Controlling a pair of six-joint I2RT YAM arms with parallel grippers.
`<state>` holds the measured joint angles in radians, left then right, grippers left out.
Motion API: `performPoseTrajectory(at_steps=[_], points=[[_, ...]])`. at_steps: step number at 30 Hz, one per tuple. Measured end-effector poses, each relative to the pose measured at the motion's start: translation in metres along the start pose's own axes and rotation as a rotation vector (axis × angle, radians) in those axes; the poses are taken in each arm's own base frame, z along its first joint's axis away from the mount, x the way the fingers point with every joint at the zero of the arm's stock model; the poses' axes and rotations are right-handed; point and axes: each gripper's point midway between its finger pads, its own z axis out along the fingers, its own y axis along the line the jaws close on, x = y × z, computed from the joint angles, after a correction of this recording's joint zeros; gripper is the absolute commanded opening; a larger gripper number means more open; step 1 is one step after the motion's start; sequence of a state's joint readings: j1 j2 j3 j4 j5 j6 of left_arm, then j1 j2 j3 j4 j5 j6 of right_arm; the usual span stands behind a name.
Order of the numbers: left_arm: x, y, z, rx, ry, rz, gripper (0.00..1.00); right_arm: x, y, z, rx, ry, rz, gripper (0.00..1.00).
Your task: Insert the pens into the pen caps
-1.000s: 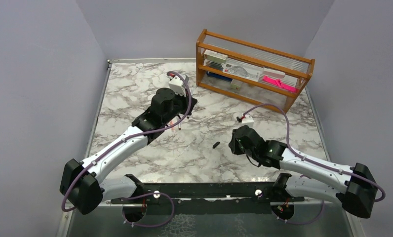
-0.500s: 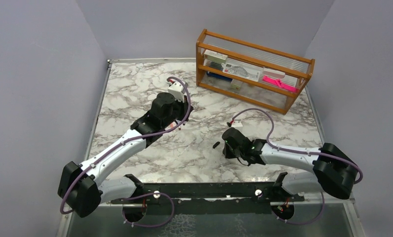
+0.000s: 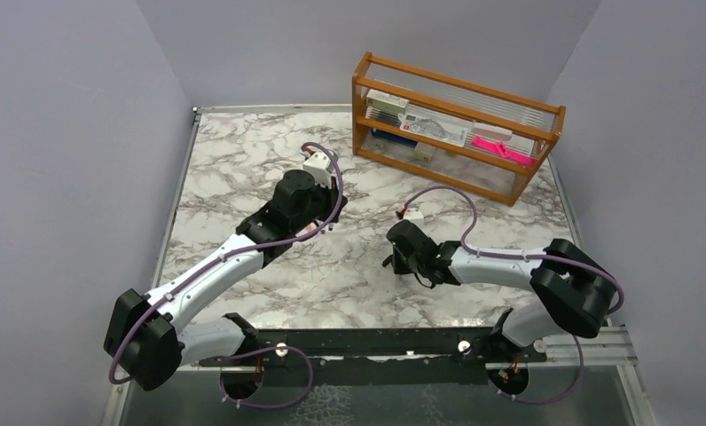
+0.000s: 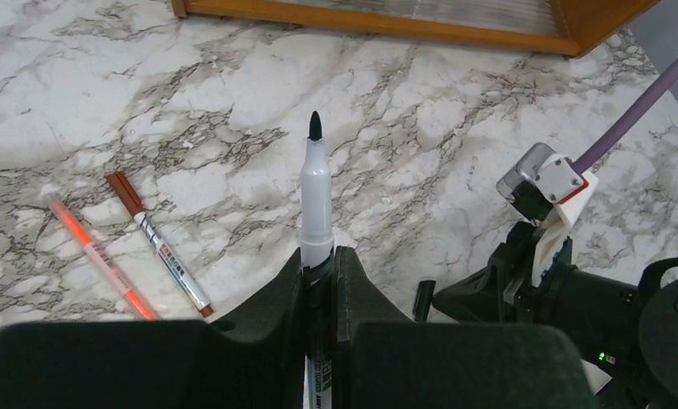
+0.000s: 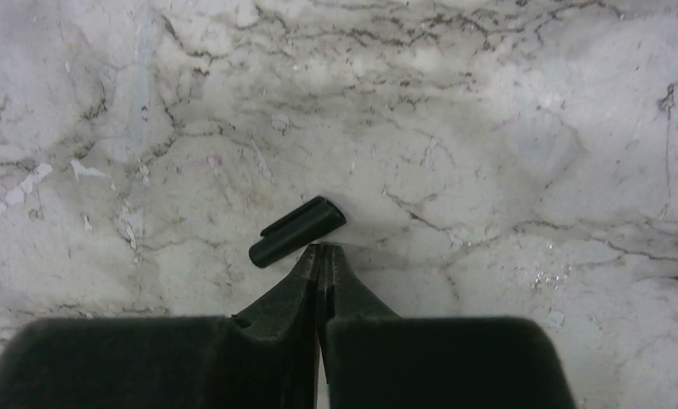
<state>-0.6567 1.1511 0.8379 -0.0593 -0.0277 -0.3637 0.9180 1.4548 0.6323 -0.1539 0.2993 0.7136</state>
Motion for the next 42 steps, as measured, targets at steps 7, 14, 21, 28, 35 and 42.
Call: performPoseTrajectory(at_steps=[7,14,21,28,35,42], points=[[0.003,-0.002,0.003,0.011,0.012,-0.014,0.00,-0.022,-0.002,0.016,0.028,-0.045,-0.016,0.01],[0.004,-0.003,0.003,0.012,0.013,-0.025,0.00,-0.029,0.001,0.021,0.025,-0.065,-0.025,0.01],[0.005,-0.002,0.003,0.011,0.015,-0.028,0.00,-0.054,0.001,0.004,0.029,-0.154,-0.004,0.43],[0.003,-0.004,0.003,0.017,0.008,-0.035,0.00,-0.059,0.004,0.003,0.022,-0.172,-0.014,0.48],[0.003,-0.004,0.003,0.018,0.006,-0.034,0.00,-0.037,0.017,0.021,0.046,-0.087,-0.062,0.41],[0.009,-0.002,0.004,0.013,0.019,-0.034,0.00,-0.027,0.022,0.024,0.077,-0.047,-0.063,0.18]])
